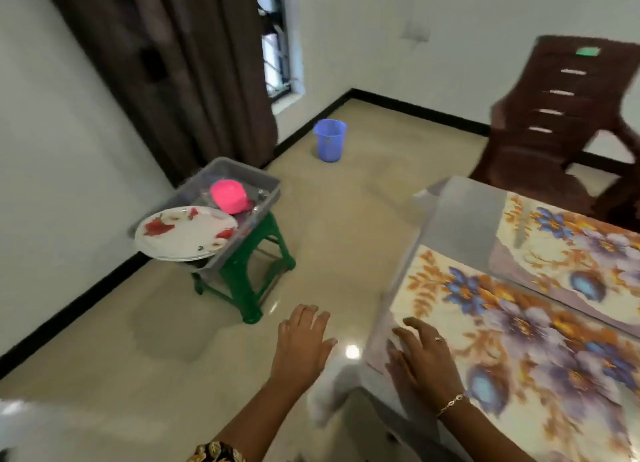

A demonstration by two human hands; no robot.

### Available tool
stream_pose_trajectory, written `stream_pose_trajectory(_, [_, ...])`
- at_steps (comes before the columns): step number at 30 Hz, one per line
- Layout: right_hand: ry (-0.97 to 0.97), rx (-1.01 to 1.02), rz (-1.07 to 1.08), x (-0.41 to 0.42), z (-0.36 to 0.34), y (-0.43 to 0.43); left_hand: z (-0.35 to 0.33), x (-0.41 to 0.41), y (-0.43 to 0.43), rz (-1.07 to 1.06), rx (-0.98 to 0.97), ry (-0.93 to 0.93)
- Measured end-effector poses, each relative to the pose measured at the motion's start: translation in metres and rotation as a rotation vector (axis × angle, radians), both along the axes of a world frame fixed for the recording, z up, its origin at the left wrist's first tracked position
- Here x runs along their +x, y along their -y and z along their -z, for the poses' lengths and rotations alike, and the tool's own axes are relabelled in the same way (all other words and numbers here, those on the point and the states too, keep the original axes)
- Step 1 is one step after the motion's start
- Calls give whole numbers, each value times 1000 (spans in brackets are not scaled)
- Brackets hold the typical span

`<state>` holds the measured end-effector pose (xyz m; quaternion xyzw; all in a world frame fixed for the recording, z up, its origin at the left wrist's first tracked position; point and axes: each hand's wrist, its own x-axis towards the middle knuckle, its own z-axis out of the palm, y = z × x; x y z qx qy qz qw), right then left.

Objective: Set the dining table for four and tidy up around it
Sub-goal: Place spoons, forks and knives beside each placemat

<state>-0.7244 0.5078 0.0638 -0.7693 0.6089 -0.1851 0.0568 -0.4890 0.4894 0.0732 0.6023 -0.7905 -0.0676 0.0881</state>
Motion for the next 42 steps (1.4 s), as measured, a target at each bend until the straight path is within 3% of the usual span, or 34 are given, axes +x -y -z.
stream_pose_trajectory(10, [66, 40, -291, 176, -8, 106, -7, 158, 41, -407, 148, -88])
stream_pose_trajectory(19, [96, 74, -318, 261, 3, 227, -6, 237, 157, -383, 208, -57])
stream_pose_trajectory(35, [53, 444, -107, 338, 11, 428, 18, 309, 343, -295, 445, -137])
stream_pose_trajectory(42, [212, 624, 133, 363, 18, 494, 34, 309, 426, -234, 552, -259])
